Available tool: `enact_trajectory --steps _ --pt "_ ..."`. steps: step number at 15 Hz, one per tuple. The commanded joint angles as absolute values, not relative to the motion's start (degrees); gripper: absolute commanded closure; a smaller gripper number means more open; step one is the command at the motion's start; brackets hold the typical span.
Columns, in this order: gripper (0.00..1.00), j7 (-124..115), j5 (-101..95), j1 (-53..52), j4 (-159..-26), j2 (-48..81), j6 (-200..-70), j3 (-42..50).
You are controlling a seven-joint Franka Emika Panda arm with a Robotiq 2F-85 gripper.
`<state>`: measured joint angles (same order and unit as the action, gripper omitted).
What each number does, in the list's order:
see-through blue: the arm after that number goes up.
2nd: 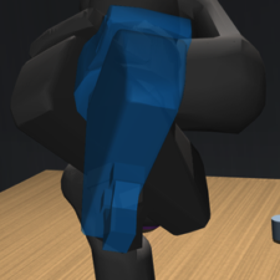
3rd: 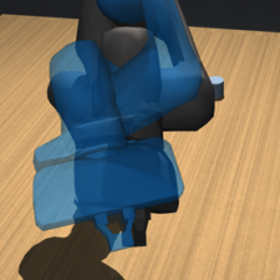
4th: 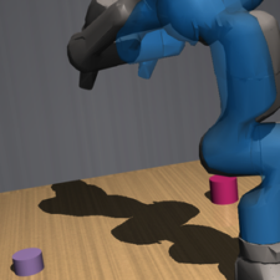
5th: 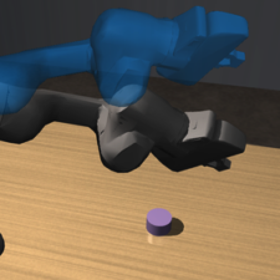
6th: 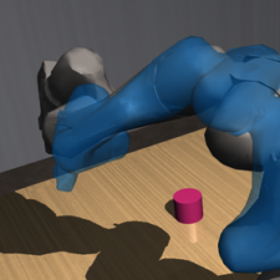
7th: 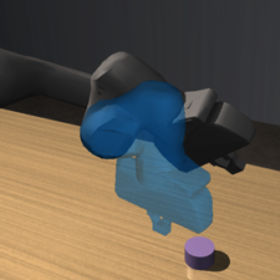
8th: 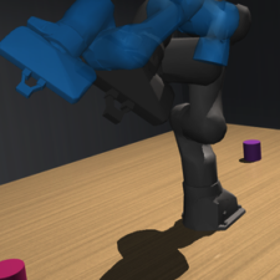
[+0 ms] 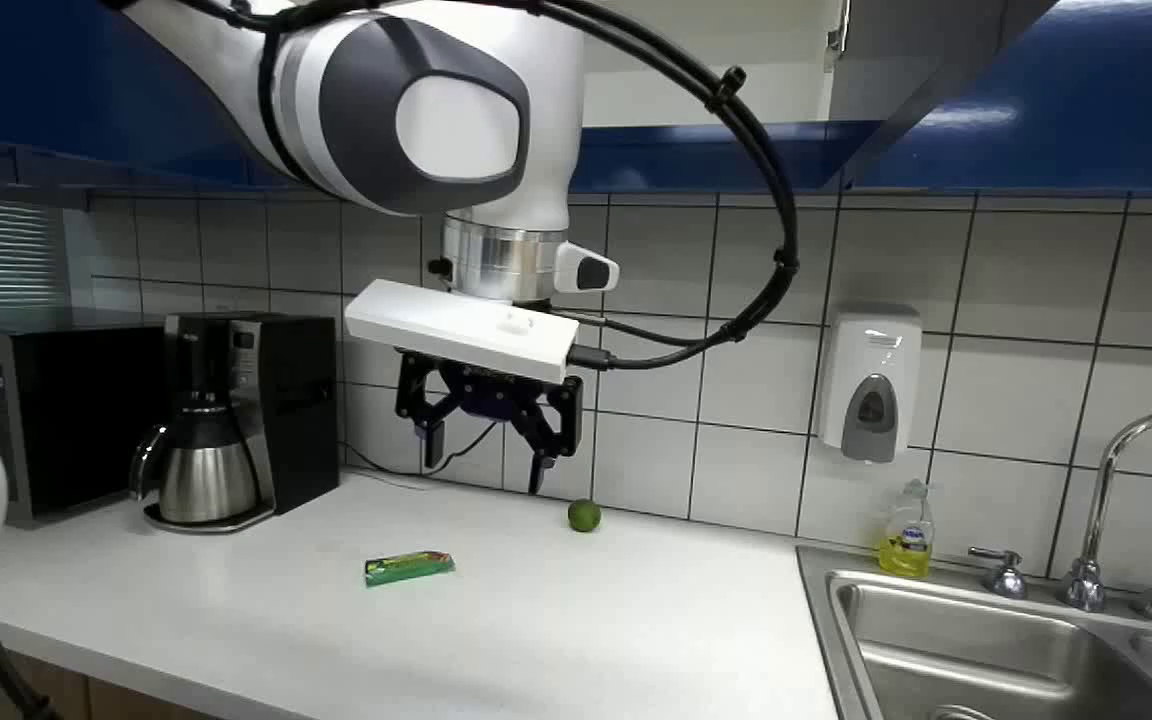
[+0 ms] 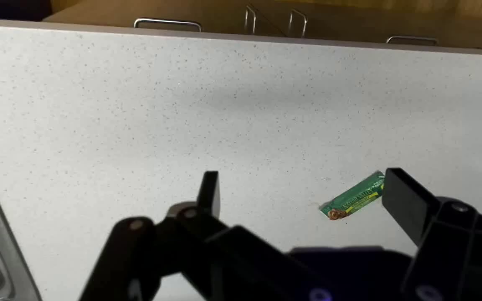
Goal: Put the green packet in the top cabinet
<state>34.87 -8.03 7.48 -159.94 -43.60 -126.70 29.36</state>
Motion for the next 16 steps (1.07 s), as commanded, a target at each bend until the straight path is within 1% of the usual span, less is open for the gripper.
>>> enact_trajectory --steps 1,7,16 --pt "0.00 35.86 -6.68 8.78 -159.90 -43.14 -126.69 27.98" --pt "0.00 33.45 -6.42 7.96 -159.86 -40.19 -130.08 26.08" --pt "0.00 25.85 -3.90 1.83 -159.92 -27.65 -140.22 16.63"
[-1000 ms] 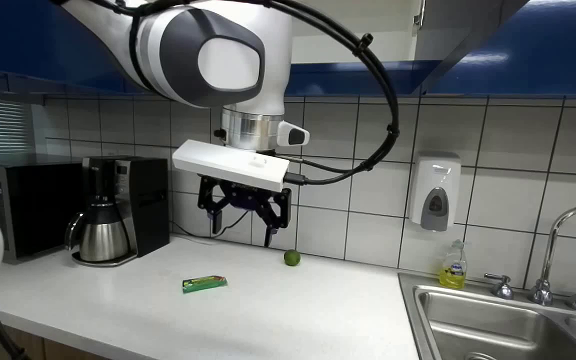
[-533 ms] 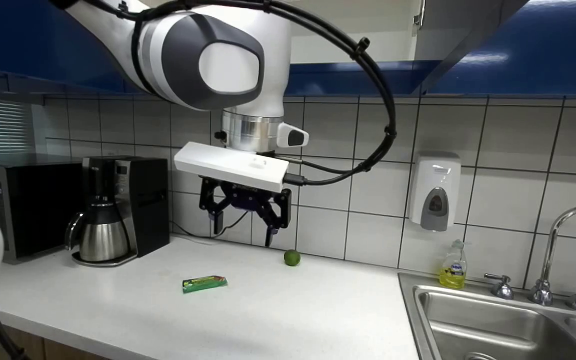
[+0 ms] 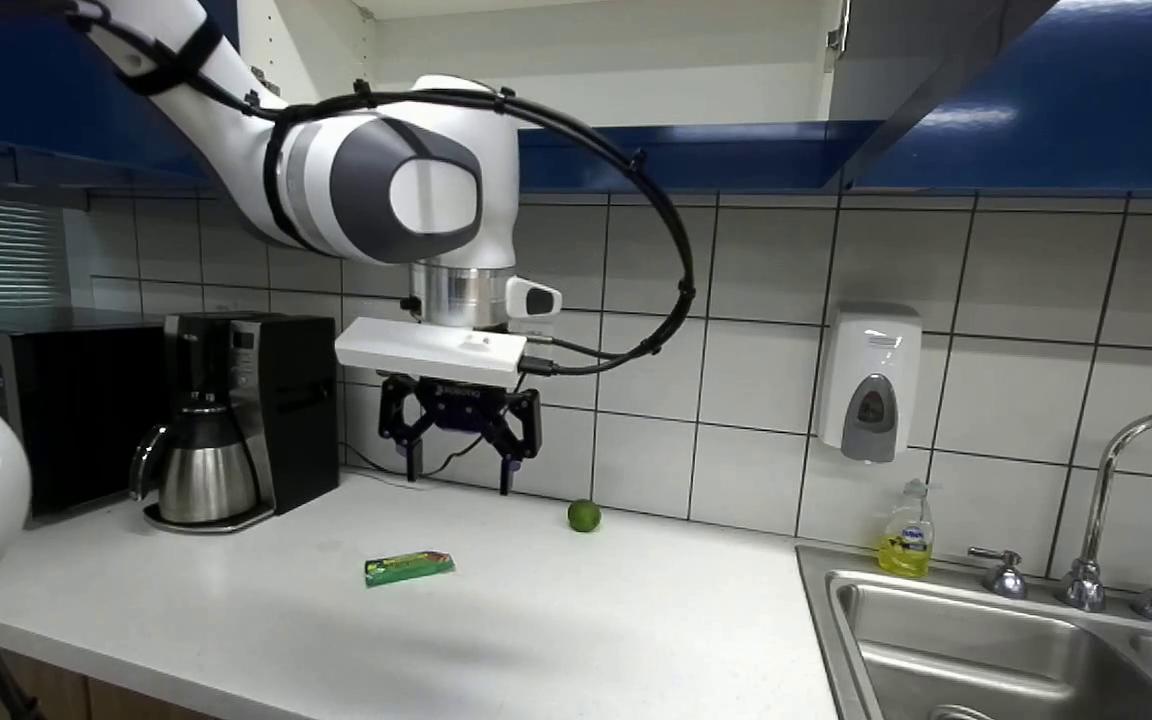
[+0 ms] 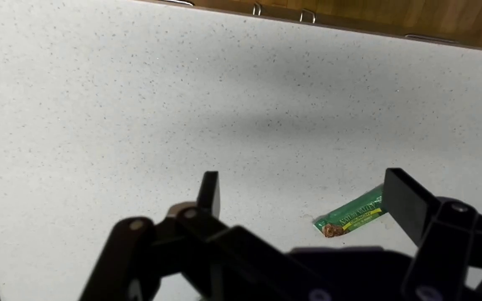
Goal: Put the green packet in the top cabinet
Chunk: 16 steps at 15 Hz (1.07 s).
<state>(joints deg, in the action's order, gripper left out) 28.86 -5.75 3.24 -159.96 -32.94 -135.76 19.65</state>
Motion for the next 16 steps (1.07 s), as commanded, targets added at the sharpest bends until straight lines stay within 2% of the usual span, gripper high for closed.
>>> enact_trajectory --steps 1,10,16 --pt "0.00 24.70 -3.45 1.38 -159.95 -26.00 -141.64 15.68" --pt "0.00 22.82 6.19 -4.42 -158.19 -7.46 -158.96 11.05" --pt "0.00 23.98 12.90 -4.75 -152.81 3.97 -165.40 5.77"
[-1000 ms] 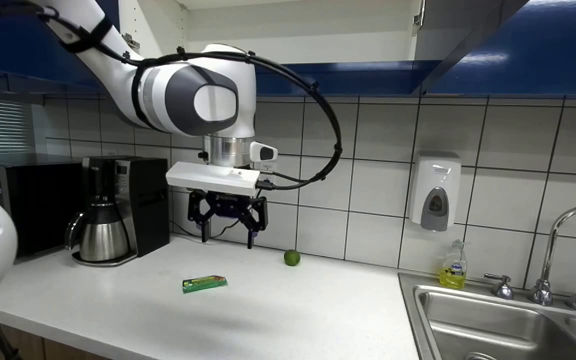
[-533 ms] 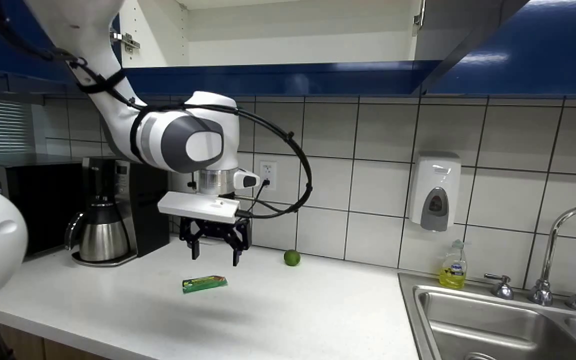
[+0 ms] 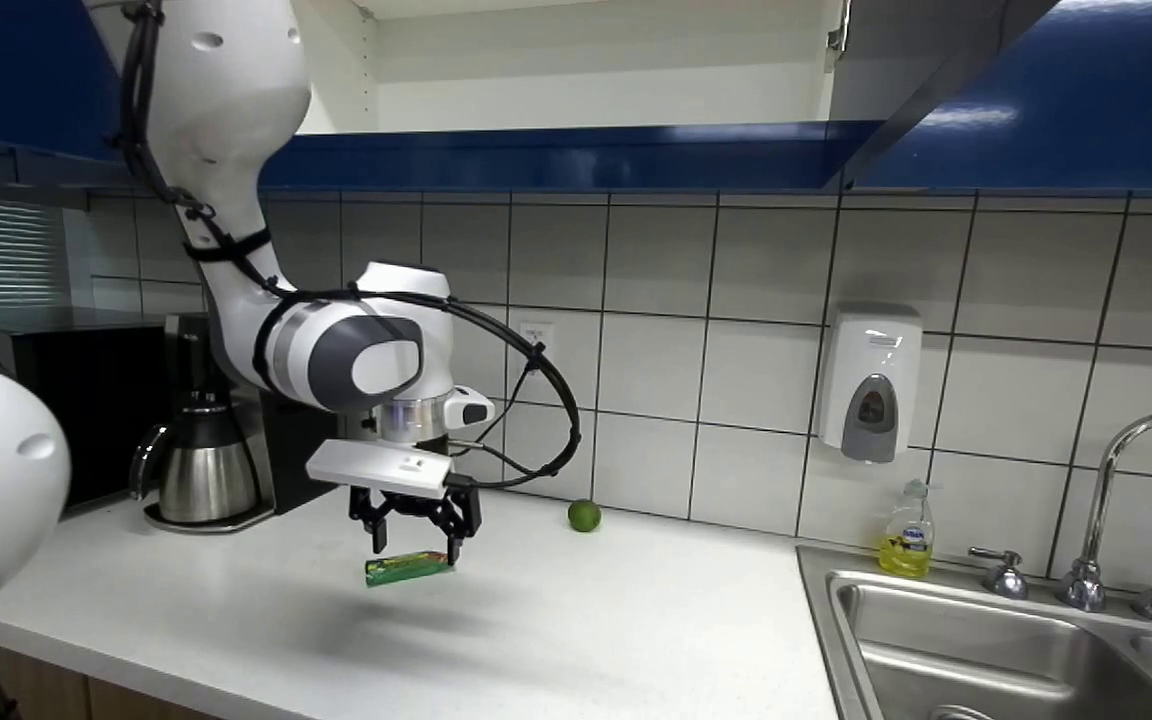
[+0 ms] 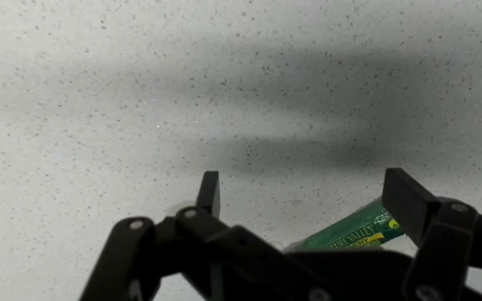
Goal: Put the green packet in the top cabinet
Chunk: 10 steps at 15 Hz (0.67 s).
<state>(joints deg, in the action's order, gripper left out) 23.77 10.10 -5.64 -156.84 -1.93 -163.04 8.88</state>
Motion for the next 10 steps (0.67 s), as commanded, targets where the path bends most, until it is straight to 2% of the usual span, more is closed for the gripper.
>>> enact_trajectory --steps 1,10 --pt "0.00 23.94 13.35 -4.13 -151.49 5.84 -165.98 4.54" --pt "0.00 17.43 5.43 -0.85 -138.71 19.76 -166.66 -0.62"
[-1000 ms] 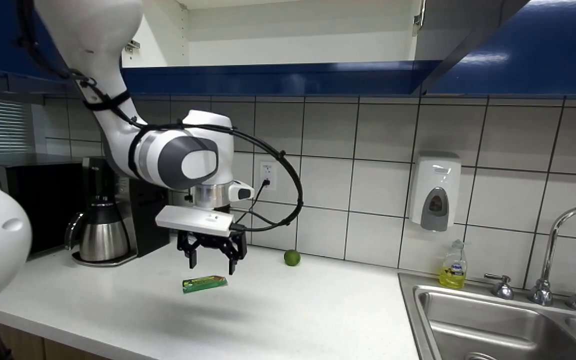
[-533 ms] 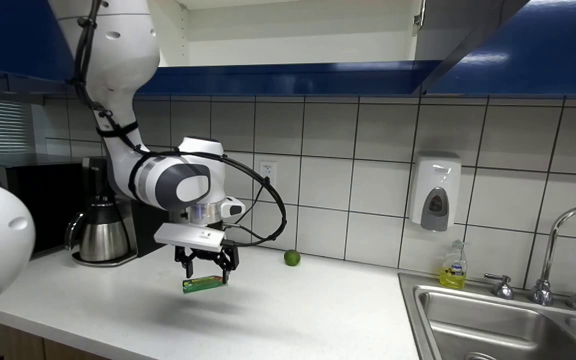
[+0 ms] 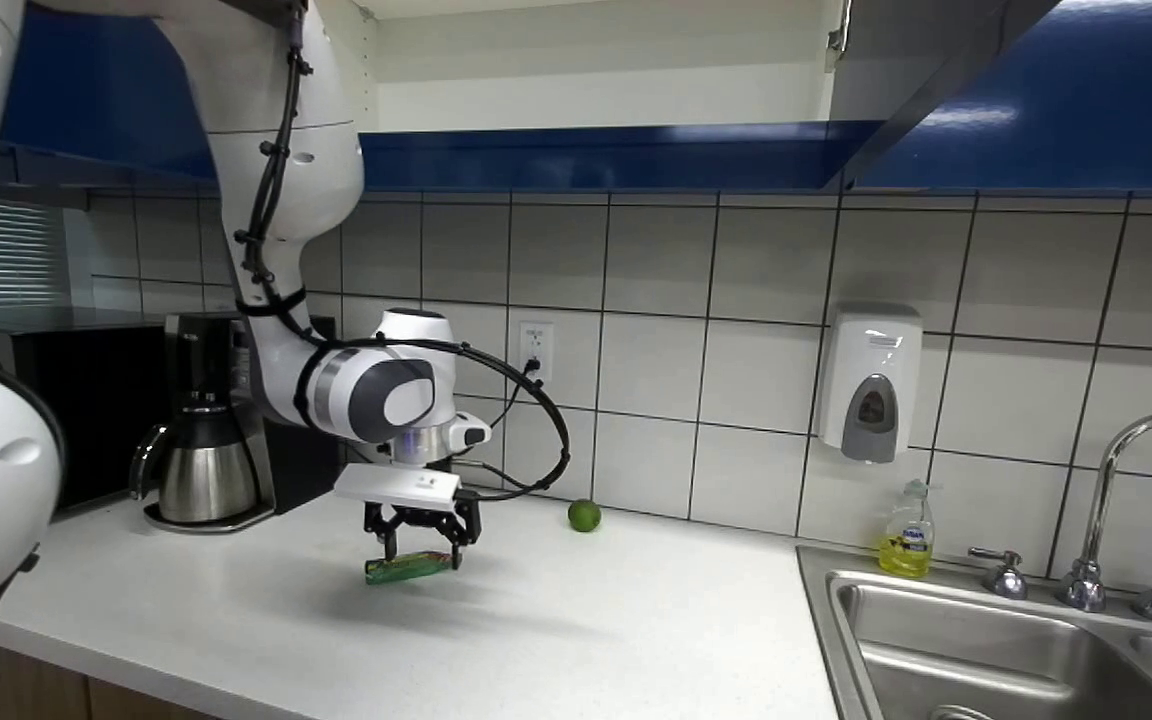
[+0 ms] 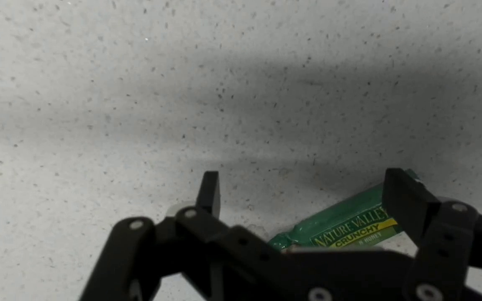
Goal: Put the green packet in the top cabinet
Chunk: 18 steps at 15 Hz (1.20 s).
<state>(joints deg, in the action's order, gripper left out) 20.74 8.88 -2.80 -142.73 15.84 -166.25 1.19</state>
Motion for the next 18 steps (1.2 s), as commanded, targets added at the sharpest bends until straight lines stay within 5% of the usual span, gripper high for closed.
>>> enact_trajectory --steps 1,18 --pt "0.00 16.70 4.45 -0.93 -137.84 20.65 -166.65 -0.57" --pt "0.00 13.93 0.04 -1.65 -132.06 24.82 -165.83 -3.84"
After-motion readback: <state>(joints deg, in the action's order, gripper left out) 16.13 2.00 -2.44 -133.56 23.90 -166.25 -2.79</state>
